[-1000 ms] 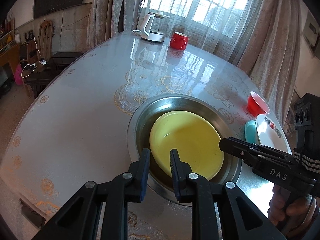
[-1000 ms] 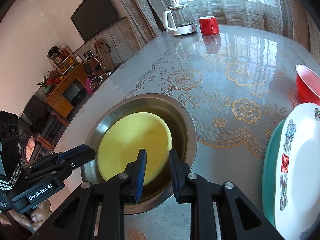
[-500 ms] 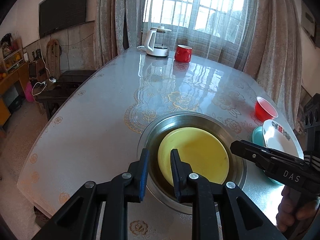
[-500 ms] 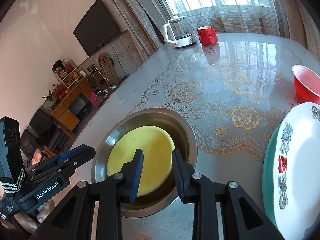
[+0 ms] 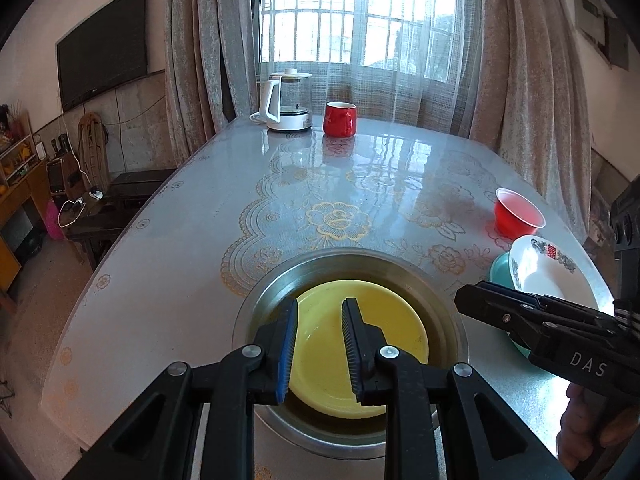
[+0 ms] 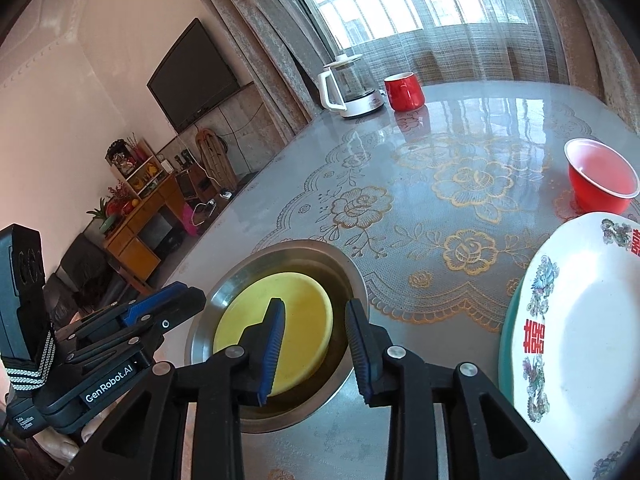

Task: Organize plates and bowls
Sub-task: 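Lower the yellow bowl into the steel basin and open the left tool, then move both tools over the plate stack toward the red bowl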

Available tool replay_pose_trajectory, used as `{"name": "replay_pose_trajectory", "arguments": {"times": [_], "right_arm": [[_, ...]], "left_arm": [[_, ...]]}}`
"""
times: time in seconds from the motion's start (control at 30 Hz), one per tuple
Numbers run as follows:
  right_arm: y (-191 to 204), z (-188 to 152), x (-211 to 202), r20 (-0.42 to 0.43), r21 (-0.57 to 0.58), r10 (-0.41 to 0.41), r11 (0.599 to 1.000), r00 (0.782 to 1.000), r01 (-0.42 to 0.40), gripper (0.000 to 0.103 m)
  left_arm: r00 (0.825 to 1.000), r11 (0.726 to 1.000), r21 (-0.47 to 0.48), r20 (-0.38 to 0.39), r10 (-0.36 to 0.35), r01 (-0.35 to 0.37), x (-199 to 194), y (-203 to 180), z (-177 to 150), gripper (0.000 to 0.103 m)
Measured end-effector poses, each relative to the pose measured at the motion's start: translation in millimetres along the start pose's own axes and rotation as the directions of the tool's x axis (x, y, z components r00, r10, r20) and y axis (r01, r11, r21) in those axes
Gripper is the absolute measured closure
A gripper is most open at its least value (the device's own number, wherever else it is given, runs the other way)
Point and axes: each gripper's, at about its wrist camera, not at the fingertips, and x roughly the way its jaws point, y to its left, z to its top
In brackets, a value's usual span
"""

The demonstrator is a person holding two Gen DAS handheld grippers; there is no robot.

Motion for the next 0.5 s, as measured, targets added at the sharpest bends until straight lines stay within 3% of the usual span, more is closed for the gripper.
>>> {"name": "replay_pose_trajectory", "arguments": {"times": [0.5], "right_arm": [[-43.6,4.9,-38.0,0.073,0.076,-0.071,0.995,0.995,0.066,0.071]], "left_arm": [[0.998,0.992,0.107,0.002,-0.063,0.063,16.8,-57.3,17.5,0.079]]}}
